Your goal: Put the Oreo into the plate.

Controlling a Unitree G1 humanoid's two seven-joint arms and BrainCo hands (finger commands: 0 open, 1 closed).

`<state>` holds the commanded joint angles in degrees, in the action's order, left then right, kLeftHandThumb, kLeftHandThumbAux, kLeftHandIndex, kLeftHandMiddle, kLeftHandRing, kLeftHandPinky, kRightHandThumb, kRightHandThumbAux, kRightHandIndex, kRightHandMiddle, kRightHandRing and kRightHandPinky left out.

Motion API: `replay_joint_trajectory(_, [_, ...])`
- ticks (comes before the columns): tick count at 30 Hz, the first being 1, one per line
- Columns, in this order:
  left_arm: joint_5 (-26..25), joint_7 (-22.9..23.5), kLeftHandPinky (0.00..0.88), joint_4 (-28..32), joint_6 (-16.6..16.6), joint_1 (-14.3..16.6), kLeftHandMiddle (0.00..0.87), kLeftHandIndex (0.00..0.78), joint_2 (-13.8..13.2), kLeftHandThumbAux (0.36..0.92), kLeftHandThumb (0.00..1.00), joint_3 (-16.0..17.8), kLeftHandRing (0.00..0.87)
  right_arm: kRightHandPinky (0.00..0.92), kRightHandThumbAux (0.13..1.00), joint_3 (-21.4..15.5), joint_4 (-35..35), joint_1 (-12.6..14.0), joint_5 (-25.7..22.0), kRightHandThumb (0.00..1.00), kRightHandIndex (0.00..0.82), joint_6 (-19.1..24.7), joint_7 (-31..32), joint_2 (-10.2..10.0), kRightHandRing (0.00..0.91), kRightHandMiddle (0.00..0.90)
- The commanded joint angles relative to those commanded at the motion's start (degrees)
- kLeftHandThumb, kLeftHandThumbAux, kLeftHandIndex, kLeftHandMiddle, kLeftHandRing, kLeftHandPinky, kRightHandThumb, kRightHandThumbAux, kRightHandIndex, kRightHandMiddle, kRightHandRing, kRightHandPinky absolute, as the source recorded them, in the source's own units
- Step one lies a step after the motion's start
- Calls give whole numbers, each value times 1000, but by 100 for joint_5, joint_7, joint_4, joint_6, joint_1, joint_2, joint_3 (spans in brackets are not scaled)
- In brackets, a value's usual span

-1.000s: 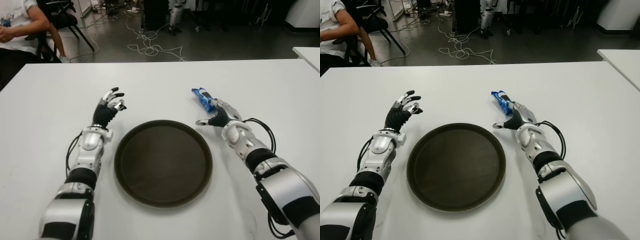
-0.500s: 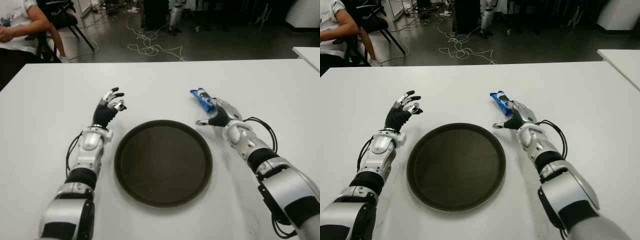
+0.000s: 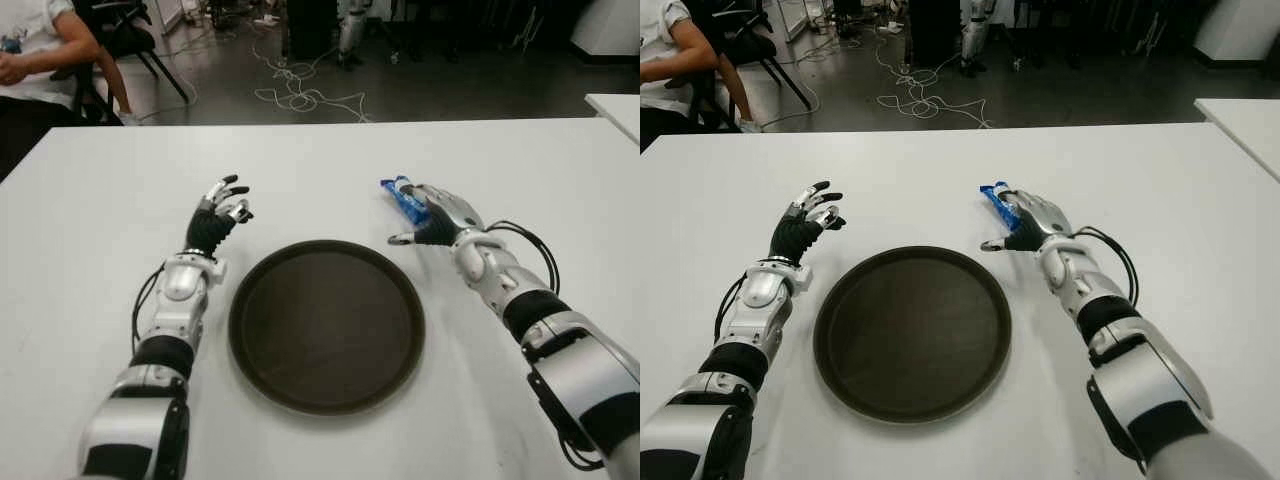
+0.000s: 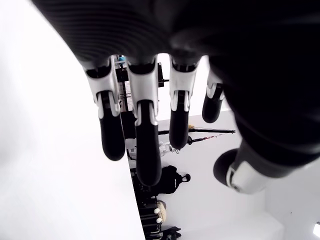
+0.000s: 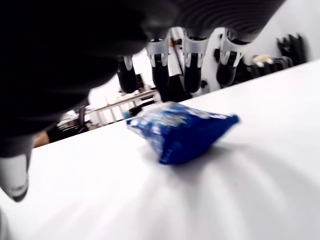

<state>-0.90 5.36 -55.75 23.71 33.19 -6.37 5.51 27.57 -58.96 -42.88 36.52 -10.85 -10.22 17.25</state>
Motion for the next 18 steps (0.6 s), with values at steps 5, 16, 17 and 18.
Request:
replay_joint_trajectory(5, [-8,25,330,-33,18,9,228,149,-11,645,1000,6,453,11,500,-37,1180,395,50,0,89,248,522,292,62,98])
replay_joint_trajectory(16, [-49,70,348,-47,-1,19,231,142,-17,645,1000,43,451,0,505,-101,2471,951,244,0,93,791,1133,612,56,97])
replay_joint_trajectory(17, [-52,80,349,-44,-3,15,230,142,-18,645,1000,44,451,0,509,-115,2645,1027,257,0,92,838,1191,662,58,98])
replay_joint_trajectory(18, [-54,87,349,-42,-4,11,233,143,-19,645,1000,45,451,2,510,-127,2774,1082,267,0,92,879,1237,694,62,100])
